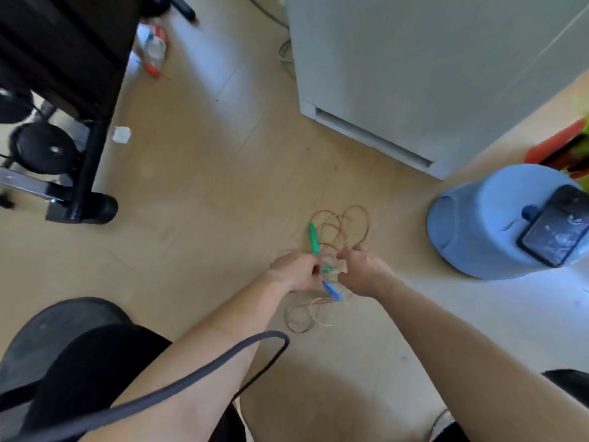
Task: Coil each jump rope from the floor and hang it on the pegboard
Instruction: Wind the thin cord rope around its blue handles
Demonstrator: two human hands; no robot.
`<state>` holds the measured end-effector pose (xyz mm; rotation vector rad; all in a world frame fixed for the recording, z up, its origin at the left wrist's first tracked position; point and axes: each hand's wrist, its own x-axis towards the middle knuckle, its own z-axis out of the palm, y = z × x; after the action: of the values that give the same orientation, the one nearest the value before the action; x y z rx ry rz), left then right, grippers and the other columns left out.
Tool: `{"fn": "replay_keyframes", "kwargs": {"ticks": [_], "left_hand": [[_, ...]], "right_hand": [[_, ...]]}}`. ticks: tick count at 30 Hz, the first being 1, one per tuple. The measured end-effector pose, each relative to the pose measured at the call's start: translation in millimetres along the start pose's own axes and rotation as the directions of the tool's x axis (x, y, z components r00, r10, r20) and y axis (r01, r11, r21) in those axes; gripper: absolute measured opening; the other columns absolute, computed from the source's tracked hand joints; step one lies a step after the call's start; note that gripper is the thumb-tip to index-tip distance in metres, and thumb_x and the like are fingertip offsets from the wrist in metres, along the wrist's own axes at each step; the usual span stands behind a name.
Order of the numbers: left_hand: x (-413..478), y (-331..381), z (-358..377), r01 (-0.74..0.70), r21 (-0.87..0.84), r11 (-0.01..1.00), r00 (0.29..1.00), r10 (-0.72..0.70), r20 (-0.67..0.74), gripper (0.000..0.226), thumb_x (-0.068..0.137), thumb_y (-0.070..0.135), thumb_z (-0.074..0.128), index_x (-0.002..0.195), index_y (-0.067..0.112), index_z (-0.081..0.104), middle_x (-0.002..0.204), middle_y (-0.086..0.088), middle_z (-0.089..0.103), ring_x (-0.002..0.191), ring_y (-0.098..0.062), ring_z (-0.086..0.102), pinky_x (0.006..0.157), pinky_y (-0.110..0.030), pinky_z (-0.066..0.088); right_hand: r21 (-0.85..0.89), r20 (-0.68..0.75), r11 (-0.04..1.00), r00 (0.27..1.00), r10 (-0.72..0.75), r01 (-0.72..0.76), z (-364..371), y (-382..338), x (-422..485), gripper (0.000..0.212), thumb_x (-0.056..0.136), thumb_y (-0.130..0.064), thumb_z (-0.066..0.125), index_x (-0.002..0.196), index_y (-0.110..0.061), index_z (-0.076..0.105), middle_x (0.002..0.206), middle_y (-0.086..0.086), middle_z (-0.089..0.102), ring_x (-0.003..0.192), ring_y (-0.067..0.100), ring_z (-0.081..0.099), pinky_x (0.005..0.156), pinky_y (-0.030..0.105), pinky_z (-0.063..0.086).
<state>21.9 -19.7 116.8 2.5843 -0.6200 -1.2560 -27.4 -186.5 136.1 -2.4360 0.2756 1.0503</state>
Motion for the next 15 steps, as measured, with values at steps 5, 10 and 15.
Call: {"fn": "replay_keyframes", "kwargs": {"ticks": [5, 10, 15], "left_hand": [[-42, 48, -101, -0.131, -0.194, 0.972, 0.98, 0.099, -0.17, 0.003, 0.08, 0.028, 0.064, 0.079, 0.026, 0.065, 0.078, 0.004, 0.065, 0.079, -0.02, 0.06, 0.074, -0.032, 0.047], [-83, 53, -164, -0.233, -0.383, 0.894, 0.901, 0.05, -0.431, 0.029, 0.087, 0.029, 0.073, 0.062, 0.022, 0.058, 0.047, 0.016, 0.05, 0.053, -0.006, 0.043, 0.06, -0.028, 0.034], [-145, 25, -198, -0.251, -0.412, 0.876, 0.741, -0.1, -0.664, 0.046, 0.094, 0.043, 0.063, 0.06, 0.02, 0.044, 0.056, 0.007, 0.037, 0.057, -0.017, 0.037, 0.055, -0.031, 0.024]], "right_hand": [[0.219, -0.169, 0.966, 0.98, -0.103, 0.139, -58, -37, -37, 0.029, 0.079, -0.029, 0.064, 0.107, -0.024, 0.067, 0.109, 0.009, 0.063, 0.107, 0.029, 0.058, 0.089, 0.032, 0.043], [0.469, -0.286, 0.851, 0.952, -0.109, 0.238, -80, -42, -72, 0.026, 0.092, -0.031, 0.059, 0.08, -0.014, 0.074, 0.085, 0.001, 0.075, 0.086, 0.023, 0.067, 0.083, 0.036, 0.051], [0.382, -0.283, 0.889, 0.947, -0.148, 0.254, -81, -28, -113, 0.041, 0.1, -0.043, 0.049, 0.083, -0.011, 0.067, 0.071, 0.0, 0.073, 0.068, 0.014, 0.066, 0.08, 0.038, 0.055]]}}
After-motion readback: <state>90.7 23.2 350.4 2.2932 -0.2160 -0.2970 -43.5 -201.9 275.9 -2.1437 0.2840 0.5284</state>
